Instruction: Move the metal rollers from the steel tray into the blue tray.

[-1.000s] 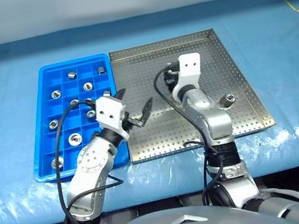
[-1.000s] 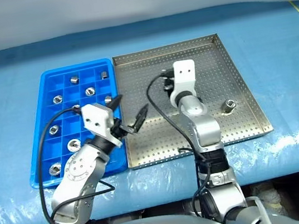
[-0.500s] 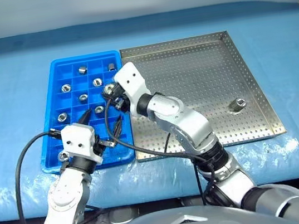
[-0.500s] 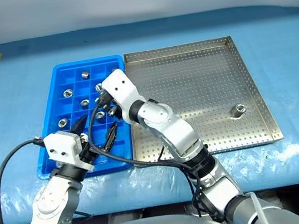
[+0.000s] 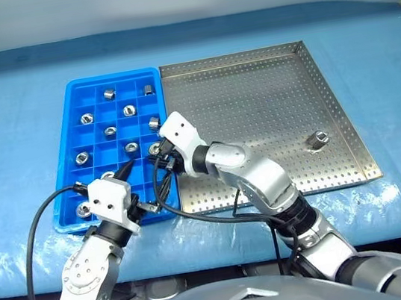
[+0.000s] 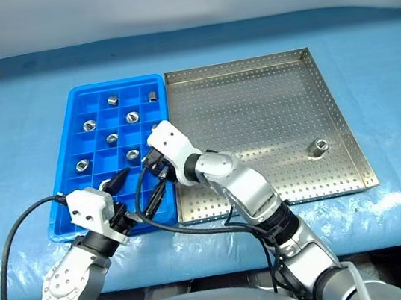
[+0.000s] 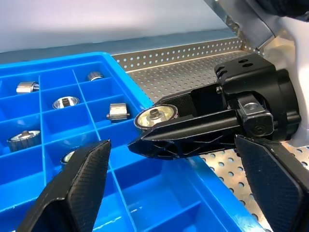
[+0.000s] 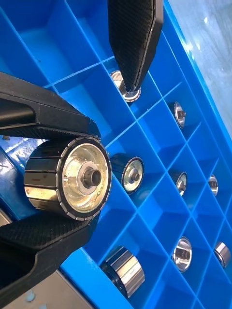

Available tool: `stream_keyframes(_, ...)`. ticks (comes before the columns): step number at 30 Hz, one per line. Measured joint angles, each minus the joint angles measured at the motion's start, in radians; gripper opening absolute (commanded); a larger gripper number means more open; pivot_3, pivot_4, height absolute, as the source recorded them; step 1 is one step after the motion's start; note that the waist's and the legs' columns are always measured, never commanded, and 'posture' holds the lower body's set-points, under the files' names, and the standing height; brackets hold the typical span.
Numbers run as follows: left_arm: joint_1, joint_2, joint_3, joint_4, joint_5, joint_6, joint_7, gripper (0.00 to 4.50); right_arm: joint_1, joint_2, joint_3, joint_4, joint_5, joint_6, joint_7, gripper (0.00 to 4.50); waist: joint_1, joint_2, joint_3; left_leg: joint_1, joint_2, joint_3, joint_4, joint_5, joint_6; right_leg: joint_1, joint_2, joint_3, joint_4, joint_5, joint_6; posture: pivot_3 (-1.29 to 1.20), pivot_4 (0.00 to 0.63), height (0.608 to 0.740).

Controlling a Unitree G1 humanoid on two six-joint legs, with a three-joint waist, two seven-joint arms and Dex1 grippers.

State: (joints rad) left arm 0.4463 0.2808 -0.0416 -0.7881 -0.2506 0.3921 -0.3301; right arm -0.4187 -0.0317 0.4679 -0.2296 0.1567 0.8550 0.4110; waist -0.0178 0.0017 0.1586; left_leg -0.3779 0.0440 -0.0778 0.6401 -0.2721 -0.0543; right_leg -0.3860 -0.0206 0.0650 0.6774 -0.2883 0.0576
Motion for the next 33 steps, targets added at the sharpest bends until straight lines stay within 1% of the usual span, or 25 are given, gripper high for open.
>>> stream_keyframes(9,0.009,0.011,0.010,0.000,-0.012,0.001,-0.016,4.50,0.011,-0.002,0.009,-0.003,-0.002,-0.002,0.011,1.72,-0.003,0.000,0.000,0.000,0.000,0.000,0.000,0.000,0.000,0.000,0.000,0.000,0.000,0.000,0.000,0.10,0.150,0.740)
stream_keyframes(13,0.020,0.046,0.018,-0.003,-0.042,0.005,-0.047,4.50,0.006,0.003,0.033,0.020,-0.012,-0.027,0.022,1.72,-0.010,0.000,-0.001,0.002,0.001,0.000,-0.001,0.000,0.000,0.000,0.000,0.000,0.000,-0.001,-0.001,0.10,0.150,0.740)
stream_keyframes(18,0.060,0.101,0.032,-0.017,-0.049,0.002,-0.075,4.50,0.010,0.043,0.062,0.072,-0.015,-0.062,0.027,1.72,-0.014,0.000,-0.001,0.002,0.001,0.000,-0.003,0.000,0.000,0.001,0.001,0.000,0.000,-0.001,-0.002,0.10,0.150,0.740)
stream_keyframes(21,0.100,0.114,0.034,-0.018,-0.034,-0.028,-0.080,4.50,0.008,0.068,0.039,0.097,-0.004,-0.064,0.026,1.72,-0.009,-0.001,-0.001,0.001,0.000,0.000,-0.002,0.000,0.000,0.000,0.000,0.000,0.000,-0.001,-0.002,0.12,0.150,0.740)
stream_keyframes(26,0.190,0.102,0.033,-0.013,-0.032,-0.078,-0.086,4.50,-0.034,0.074,-0.032,0.136,0.008,-0.068,0.020,1.72,0.000,-0.002,0.000,0.001,0.001,0.000,-0.003,0.000,0.000,0.000,0.000,-0.001,0.000,-0.002,-0.003,0.14,0.150,0.740)
stream_keyframes(33,0.219,0.098,0.037,-0.009,-0.031,-0.126,-0.086,4.50,-0.043,0.073,-0.045,0.153,0.006,-0.093,0.022,1.72,0.005,-0.002,0.000,0.000,0.001,0.001,-0.008,0.001,-0.001,-0.004,0.000,0.000,0.000,-0.002,-0.004,0.15,0.150,0.740)
